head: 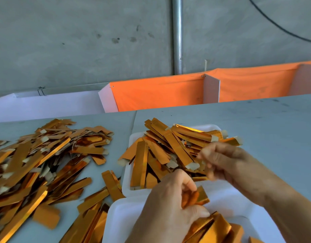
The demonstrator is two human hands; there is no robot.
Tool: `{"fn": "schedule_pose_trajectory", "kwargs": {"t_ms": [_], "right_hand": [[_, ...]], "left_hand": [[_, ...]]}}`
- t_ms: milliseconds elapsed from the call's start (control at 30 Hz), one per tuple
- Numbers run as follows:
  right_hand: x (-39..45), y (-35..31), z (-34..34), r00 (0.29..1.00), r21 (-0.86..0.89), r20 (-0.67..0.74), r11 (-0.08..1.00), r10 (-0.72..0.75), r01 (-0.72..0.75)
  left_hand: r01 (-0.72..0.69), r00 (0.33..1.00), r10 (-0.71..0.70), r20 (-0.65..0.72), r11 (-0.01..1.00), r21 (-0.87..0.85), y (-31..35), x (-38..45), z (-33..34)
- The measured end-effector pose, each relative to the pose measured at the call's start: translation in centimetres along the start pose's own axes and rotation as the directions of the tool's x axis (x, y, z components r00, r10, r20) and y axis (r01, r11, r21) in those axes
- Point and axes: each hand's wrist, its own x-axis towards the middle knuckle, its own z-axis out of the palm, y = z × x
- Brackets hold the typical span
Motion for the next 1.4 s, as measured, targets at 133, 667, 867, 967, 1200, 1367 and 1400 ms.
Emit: {"fn": "schedule_pose_trajectory", "kwargs": {"t_ms": [133,667,867,967,1200,1367,1400], "right_hand": [[1.3,1.4,-1.0,0.883,-0.748,-0.391,0.649,-0.259,-0.141],[1.7,2.6,-1.1,0.960,-0.964,-0.258,0.100,-0.109,-0.248],[1.8,3.0,-1.7,0.955,-0.947,-0.286,0.175,-0.080,-0.269],[1.8,3.2,-1.8,0.945,-0.922,-0.324,0.214,0.033,-0.324],[1.6,2.7,-1.1,0.983,-0.978,-0.173,0.109,0.066,-0.180],[2.0,2.7,-0.6,0.982,-0.935,-0.166,0.332,-0.092,-0.127],[2.1,2.6,-0.5,0.972,-0.913,-0.187,0.389,-0.140,-0.120]], "left_hand": [[0.013,0.996,-0.026,0.091,0.989,0.146,0.0,0.3,0.3],[-0.056,0.997,0.041,0.064,0.968,0.246,-0.1,0.5,0.3],[-0.059,0.998,0.054,0.029,0.967,0.246,-0.2,0.5,0.3],[-0.066,0.998,0.059,0.033,0.968,0.243,-0.1,0.5,0.3],[-0.054,0.998,0.047,0.034,0.967,0.248,0.1,0.6,0.4],[-0.054,0.998,0.049,0.027,0.970,0.238,-0.1,0.6,0.4],[-0.053,0.999,0.050,0.019,0.970,0.238,-0.2,0.6,0.4]]}}
